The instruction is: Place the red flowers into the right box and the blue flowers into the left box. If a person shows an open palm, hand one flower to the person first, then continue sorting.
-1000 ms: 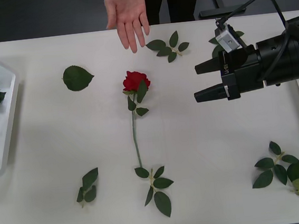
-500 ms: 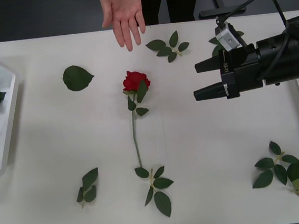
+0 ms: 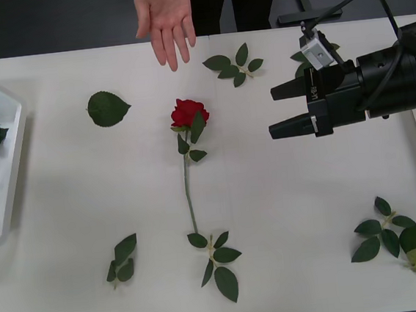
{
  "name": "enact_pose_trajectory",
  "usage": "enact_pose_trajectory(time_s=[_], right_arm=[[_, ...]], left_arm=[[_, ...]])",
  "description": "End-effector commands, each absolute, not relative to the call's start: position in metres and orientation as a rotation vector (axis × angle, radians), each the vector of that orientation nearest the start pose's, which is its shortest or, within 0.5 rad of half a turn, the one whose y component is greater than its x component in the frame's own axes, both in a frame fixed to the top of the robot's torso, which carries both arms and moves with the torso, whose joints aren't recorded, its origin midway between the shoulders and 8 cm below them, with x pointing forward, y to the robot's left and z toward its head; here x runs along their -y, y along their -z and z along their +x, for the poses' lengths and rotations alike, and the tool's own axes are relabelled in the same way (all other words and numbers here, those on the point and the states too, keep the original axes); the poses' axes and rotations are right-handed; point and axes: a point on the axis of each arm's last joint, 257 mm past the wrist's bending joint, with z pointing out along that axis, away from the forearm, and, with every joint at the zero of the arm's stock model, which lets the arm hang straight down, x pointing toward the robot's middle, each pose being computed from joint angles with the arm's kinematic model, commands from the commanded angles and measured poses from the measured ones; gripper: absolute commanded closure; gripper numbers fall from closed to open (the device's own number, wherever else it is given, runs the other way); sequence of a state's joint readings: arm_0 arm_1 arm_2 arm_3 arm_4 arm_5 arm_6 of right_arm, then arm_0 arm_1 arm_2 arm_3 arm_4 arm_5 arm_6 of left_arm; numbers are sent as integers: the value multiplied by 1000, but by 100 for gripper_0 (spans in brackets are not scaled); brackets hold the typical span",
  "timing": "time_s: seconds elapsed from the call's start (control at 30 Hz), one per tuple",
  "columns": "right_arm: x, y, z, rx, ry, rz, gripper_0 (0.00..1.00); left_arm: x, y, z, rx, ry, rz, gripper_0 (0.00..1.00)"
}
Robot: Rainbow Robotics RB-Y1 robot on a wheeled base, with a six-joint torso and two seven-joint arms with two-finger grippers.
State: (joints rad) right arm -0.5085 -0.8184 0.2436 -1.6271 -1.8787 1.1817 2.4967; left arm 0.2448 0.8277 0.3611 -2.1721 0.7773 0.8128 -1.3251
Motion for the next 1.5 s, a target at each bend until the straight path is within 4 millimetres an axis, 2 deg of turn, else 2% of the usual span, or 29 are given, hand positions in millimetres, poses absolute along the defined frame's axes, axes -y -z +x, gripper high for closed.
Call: enact_pose_trajectory(time_s=[0.03,0.13,0.17,0.23,0.37,0.47,0.57,0.67,0.87,0.9,0.97,1.07,1.27,1.37,1.5], right_arm=[[108,98,443,-1652,-844,-1269,3],[109,99,443,-1656,-844,-1269,3],[109,98,443,-1656,-846,-1266,3],[108,98,442,-1654,-849,-1267,3],[108,97,442,-1654,-850,-1265,3],[108,97,442,-1653,-852,-1264,3],[108,97,442,-1656,-848,-1267,3],[108,97,442,-1652,-849,-1269,3],[108,97,442,-1650,-848,-1270,3],[108,97,442,-1652,-848,-1268,3],[108,98,442,-1653,-851,-1267,3],[108,97,442,-1650,-848,-1268,3],[108,97,442,-1650,-848,-1268,3],[108,97,442,-1652,-848,-1268,3],[108,97,443,-1651,-848,-1267,3]], left_arm=[[-422,105,447,-1968,37,-67,100],[-422,105,447,-1968,37,-67,100],[-429,121,444,-1991,45,-109,100],[-430,114,446,-1969,37,-102,100],[-426,81,456,-1852,46,-59,100],[-414,56,463,-1783,70,-26,100],[-391,31,471,-1735,114,14,100],[-370,19,481,-1710,154,48,100],[-299,-9,506,-1648,265,159,100],[-294,-10,508,-1644,274,165,100],[-270,-14,520,-1633,316,188,100],[-250,-12,538,-1629,348,193,100],[-216,-9,576,-1609,338,205,100],[-203,-16,592,-1582,329,211,100],[-184,-26,603,-1525,347,221,100]])
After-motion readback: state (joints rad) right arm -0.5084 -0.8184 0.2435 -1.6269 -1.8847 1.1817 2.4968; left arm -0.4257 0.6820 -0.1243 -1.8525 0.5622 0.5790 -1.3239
